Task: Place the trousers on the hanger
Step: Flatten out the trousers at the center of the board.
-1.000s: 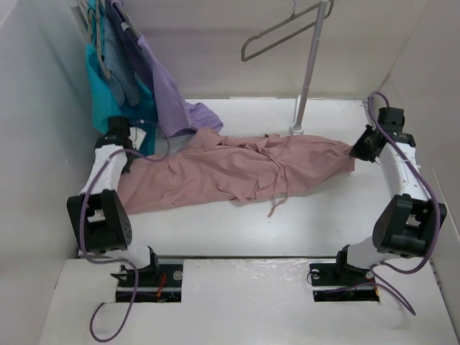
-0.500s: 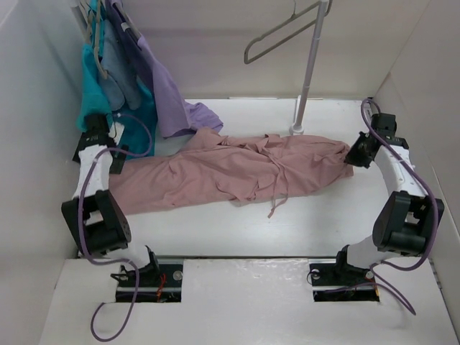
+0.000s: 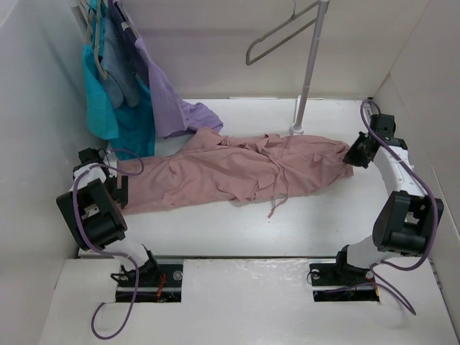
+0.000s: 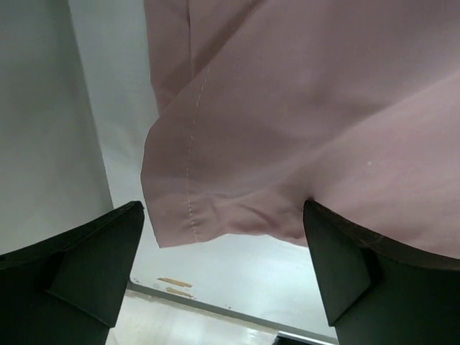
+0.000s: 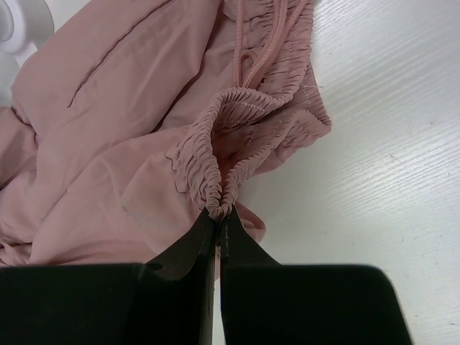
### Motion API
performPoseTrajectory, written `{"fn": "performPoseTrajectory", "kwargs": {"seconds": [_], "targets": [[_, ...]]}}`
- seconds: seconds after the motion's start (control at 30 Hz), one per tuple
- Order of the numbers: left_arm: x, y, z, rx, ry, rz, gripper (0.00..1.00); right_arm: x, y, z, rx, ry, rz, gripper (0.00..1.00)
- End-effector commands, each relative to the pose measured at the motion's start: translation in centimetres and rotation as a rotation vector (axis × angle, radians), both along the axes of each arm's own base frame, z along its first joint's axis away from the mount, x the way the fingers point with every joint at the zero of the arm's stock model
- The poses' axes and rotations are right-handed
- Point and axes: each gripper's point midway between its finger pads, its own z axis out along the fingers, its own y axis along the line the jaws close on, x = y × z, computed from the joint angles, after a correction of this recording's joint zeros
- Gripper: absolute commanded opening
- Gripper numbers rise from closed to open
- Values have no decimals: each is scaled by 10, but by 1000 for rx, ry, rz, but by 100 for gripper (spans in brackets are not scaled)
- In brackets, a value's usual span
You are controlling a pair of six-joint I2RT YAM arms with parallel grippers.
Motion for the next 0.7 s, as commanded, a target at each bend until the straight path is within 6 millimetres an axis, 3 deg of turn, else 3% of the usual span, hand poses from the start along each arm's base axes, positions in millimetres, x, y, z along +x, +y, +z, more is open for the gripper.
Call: {"fn": "performPoseTrajectory", "kwargs": {"seconds": [0.0,0.07,0.13,0.17,0.2,0.23,0.27,0.33,0.37,0.43,0.47,0.53,0.57,0.6,0.63,0.67], "targets": [[5,-1,-1,-8,-24,33,90,4,-1,-5,1,-7,-33,0],[-3,1,-12,12,6,31,85,2,0,-13,10,-2,-45,0],[-6,2,-20,19,20,20,65,1,-2,-16,7,-1,-64,14],[-7,3,-20,27,24,22,58,-1,-1,-23,20,20,-76,51],[-11,1,-25,17,47,13,53,-3,1,-27,34,38,-93,69],[-10,0,-26,9,43,11,40,-5,1,-34,44,55,-104,81],[-10,1,-26,11,45,2,34,-10,3,-38,54,75,-114,96],[-12,-5,-26,-12,39,-4,21,-15,5,-47,69,101,-132,98],[-12,-4,-26,-10,42,-15,9,-11,4,-48,73,82,-143,98],[-8,-7,-18,-24,16,-31,0,-15,11,-57,106,87,-136,98],[-8,-7,-17,-24,16,-31,0,-14,13,-59,121,84,-143,96],[-6,-6,-12,-15,6,-40,0,-18,14,-73,133,113,-156,81],[-7,-6,-9,-12,7,-52,0,-19,15,-76,138,114,-164,65],[-7,-3,-5,4,3,-49,0,-20,15,-81,139,123,-164,41],[-8,0,-2,18,15,-75,0,-20,12,-78,145,113,-183,0],[-8,3,5,38,20,-84,0,-22,13,-74,151,111,-194,0]]}}
